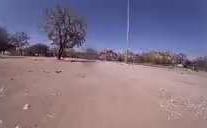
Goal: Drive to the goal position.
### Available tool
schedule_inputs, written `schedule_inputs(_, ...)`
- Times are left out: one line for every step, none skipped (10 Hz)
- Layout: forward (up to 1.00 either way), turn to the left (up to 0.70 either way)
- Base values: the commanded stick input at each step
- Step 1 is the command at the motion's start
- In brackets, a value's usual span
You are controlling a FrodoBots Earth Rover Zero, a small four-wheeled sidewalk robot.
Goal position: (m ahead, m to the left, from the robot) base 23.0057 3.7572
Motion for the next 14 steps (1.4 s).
schedule_inputs(1.0, 0.0)
schedule_inputs(1.0, 0.0)
schedule_inputs(1.0, 0.0)
schedule_inputs(1.0, 0.0)
schedule_inputs(1.0, 0.0)
schedule_inputs(1.0, 0.0)
schedule_inputs(1.0, 0.0)
schedule_inputs(1.0, 0.0)
schedule_inputs(1.0, 0.0)
schedule_inputs(1.0, 0.0)
schedule_inputs(1.0, 0.0)
schedule_inputs(1.0, 0.0)
schedule_inputs(1.0, 0.0)
schedule_inputs(1.0, 0.0)
